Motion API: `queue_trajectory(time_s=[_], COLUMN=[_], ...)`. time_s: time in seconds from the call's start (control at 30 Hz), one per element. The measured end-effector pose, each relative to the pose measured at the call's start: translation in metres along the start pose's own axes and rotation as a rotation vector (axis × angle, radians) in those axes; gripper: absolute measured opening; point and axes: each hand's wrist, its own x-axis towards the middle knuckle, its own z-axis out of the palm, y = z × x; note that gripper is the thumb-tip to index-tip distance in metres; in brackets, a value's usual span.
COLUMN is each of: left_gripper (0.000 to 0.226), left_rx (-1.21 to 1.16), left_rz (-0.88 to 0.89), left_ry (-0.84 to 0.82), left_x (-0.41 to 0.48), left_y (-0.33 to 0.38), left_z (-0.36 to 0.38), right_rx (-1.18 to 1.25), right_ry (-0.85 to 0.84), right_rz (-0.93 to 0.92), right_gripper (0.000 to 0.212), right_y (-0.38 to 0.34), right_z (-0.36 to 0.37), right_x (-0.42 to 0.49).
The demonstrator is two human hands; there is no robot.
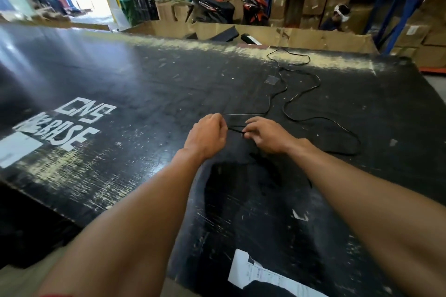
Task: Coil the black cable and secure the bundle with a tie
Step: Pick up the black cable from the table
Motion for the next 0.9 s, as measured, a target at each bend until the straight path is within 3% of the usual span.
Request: queue_trajectory(time_s=[0.1,0.23,0.4,0.63,0.9], left_gripper=[0.007,0.018,0.019,0.031,0.03], left_rx=[-0.226,-0.952,-1.48,-1.685,-1.546], left_rz=[-0.194,-0.445,-0.521,-0.407,-0.254], left_ry=[0.091,0.103,-0.001,-0.356,-0.467], left_x=[0.02,0.043,0.052,0.05,0.045], left_y=[0.002,0.024,0.041,0.048,0.055], left_z=[-0.017,-0.032,-0.034,-0.033,-0.04], right_rx=[0.19,0.586,0.867,0.817,0.639], right_ry=[0.116,0.305,0.502,0.653,0.732], right_rz=[0.074,0.249,0.347,0.42,0.441], right_gripper=[0.017,0.021,0.021,0.024,0.028], right_y=[-0.016,-0.041,-0.073,-0.093,-0.115], right_z=[0.003,0.009,0.011,0.014,0.018], right_x=[-0.003,-0.012,-0.024,-0.032,-0.042])
